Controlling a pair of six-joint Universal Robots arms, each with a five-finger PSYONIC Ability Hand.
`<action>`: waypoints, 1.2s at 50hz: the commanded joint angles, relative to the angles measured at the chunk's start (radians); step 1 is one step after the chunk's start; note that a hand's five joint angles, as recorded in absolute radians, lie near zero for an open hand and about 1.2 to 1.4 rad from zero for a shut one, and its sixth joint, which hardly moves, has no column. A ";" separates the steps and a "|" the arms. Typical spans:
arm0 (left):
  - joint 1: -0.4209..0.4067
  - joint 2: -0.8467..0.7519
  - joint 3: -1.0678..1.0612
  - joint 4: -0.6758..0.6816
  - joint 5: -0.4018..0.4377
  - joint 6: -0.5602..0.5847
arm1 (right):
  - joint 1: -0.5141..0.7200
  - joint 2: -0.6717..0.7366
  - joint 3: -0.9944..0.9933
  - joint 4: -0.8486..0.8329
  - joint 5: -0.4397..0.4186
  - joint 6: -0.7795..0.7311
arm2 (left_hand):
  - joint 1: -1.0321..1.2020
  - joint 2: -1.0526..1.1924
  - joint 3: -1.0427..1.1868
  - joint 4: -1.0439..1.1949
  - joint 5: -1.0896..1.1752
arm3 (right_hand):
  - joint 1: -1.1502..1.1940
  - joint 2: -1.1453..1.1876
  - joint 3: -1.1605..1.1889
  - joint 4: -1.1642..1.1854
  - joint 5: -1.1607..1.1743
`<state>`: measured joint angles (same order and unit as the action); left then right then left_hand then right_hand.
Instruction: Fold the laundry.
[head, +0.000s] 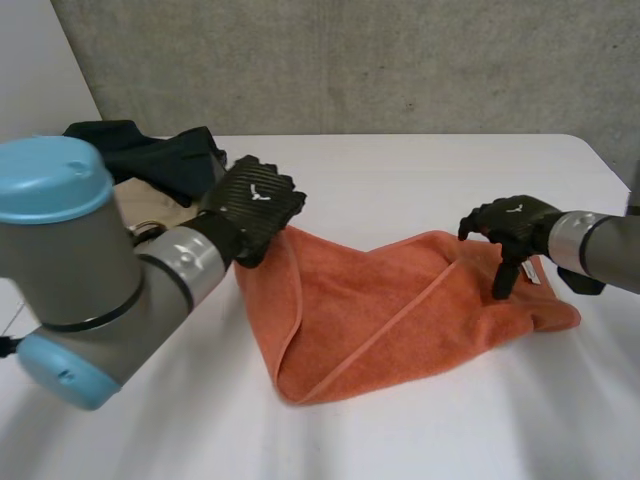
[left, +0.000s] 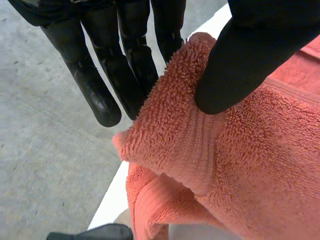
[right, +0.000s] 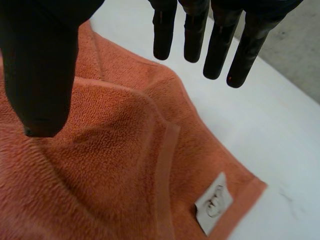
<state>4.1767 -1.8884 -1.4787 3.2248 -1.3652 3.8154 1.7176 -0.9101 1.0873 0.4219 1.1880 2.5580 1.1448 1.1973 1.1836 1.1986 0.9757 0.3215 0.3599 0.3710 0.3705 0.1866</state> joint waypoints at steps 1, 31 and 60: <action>0.039 0.109 -0.109 0.012 0.002 -0.043 | 0.030 0.145 -0.116 0.021 0.010 0.018 | 0.251 0.199 0.213 0.198 0.246 | 0.186 0.148 0.137 0.137 0.147; 0.230 0.301 -0.219 0.017 -0.224 -0.287 | -0.116 -0.386 0.264 0.184 0.088 -0.360 | 0.251 0.199 0.213 0.198 0.246 | 1.075 1.036 1.025 1.026 1.035; 0.166 -0.163 0.627 0.463 -0.377 -0.319 | 0.065 -0.274 -0.124 -0.834 0.344 -0.039 | 0.251 0.199 0.213 0.198 0.246 | 1.075 1.036 1.025 1.026 1.035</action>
<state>4.3604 -2.0767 -1.0394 3.4881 -1.6293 3.5091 1.7451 -1.0542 0.9269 -0.0169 1.4718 2.4702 1.1448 1.2007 1.1953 1.2033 0.9757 0.9915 1.1778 1.1833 1.1899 0.9876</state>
